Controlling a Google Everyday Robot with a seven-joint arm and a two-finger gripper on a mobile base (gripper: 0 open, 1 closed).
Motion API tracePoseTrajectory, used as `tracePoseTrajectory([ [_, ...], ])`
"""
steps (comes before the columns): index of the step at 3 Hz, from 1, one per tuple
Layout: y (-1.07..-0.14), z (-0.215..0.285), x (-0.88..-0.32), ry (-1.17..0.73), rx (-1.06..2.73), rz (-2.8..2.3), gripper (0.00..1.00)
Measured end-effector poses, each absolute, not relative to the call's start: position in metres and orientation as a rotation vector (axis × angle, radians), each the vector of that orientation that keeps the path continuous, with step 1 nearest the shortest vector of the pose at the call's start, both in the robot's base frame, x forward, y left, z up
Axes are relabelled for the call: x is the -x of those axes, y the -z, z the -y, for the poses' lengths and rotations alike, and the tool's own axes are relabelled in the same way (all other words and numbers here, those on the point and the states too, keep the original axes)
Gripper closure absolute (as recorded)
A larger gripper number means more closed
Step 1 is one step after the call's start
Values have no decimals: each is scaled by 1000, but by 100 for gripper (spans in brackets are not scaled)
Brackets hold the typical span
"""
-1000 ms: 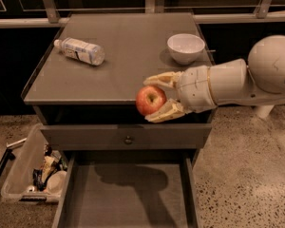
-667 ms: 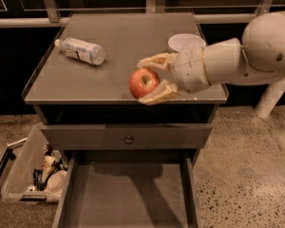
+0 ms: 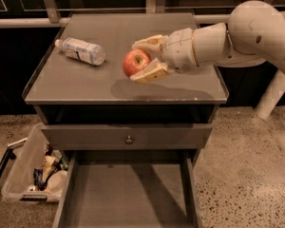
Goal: Pick apple from middle drawer and place on counter
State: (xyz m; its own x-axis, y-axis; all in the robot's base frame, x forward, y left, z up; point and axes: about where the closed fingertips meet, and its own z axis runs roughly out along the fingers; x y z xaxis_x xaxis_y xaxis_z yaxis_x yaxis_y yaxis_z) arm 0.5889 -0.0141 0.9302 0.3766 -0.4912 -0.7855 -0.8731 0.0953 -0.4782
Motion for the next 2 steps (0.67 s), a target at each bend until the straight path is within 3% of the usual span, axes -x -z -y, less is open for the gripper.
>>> tracePoseTrajectory([
  [2,-901,3,-629,-401,1403,-1476,100],
])
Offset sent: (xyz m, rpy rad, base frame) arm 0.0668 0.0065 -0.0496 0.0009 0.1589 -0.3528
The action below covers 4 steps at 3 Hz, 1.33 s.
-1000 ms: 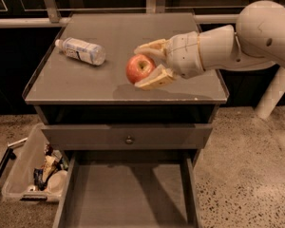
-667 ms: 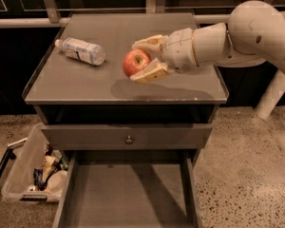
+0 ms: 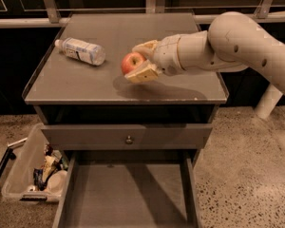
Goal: Pick apple from middle drawer and place on counter
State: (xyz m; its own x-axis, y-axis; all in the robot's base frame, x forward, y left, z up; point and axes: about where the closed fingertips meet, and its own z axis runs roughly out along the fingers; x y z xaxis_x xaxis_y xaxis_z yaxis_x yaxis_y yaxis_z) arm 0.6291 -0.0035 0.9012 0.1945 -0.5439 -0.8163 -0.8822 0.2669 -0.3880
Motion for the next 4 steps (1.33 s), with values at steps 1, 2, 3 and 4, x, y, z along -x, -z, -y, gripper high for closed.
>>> tracePoseTrajectory([
  [1,-890,8,-649,-373,1311,-1565,100],
  [2,-887,15,-665,-352,1237,-1613,100],
  [3,-878,21,-678,-384,1181,-1647,100],
  [4,-865,23,-689,-416,1148,-1676,100],
])
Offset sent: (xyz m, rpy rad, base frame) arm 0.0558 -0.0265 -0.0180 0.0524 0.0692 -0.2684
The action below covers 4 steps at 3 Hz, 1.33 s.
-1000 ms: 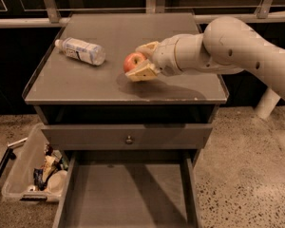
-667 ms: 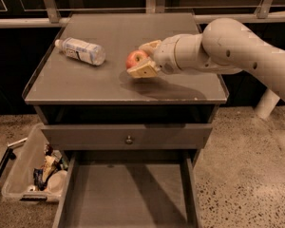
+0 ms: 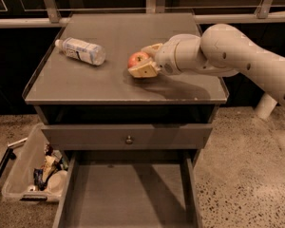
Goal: Pick apple from middle drawer and place on counter
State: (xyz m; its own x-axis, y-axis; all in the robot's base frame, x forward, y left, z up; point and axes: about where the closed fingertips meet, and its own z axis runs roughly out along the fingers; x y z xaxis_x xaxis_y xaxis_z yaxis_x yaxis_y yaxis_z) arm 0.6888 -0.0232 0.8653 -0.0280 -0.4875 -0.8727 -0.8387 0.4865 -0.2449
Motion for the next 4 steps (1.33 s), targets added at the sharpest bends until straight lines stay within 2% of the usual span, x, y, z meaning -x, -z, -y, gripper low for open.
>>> tracePoseTrajectory([
  [1,-865,23,-689,-416,1148,-1677,81],
  [4,-865,23,-689,-416,1148,-1677,11],
])
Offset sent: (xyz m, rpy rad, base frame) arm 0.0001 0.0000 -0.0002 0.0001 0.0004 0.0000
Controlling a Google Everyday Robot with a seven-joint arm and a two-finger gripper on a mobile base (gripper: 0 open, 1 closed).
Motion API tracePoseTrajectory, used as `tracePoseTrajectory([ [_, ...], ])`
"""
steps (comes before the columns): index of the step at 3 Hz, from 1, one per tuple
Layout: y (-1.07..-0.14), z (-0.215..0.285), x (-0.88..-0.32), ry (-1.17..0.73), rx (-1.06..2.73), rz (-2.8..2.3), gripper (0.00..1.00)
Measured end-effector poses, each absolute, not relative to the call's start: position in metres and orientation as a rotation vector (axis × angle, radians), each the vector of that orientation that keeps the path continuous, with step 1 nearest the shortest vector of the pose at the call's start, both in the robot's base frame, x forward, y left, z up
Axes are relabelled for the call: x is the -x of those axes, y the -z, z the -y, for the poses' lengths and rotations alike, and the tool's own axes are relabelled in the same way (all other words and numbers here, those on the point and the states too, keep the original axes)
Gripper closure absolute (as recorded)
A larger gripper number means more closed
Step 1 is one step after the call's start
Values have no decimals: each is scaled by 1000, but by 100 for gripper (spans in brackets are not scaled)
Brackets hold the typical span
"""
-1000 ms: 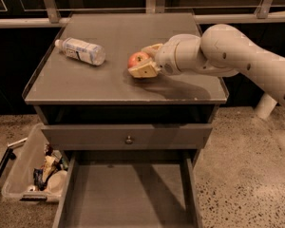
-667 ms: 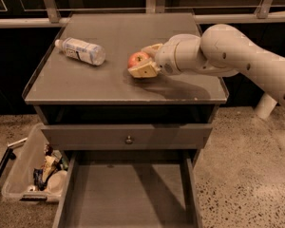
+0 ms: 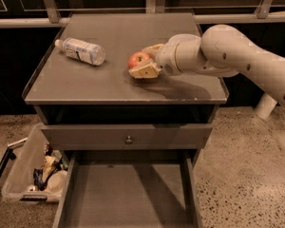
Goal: Pick apple from middle drawer and place on counter
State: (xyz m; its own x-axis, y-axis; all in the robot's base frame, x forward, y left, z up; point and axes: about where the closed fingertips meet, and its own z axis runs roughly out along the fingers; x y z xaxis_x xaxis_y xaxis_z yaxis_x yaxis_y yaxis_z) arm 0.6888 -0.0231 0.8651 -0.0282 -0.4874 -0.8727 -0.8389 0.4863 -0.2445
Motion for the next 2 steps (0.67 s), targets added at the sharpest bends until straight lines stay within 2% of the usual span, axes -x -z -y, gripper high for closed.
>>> tracePoseTrajectory([
  [1,-865,23,-689,-416,1148,-1677,0],
  [2,-865,23,-689,-416,1148,-1677,0],
])
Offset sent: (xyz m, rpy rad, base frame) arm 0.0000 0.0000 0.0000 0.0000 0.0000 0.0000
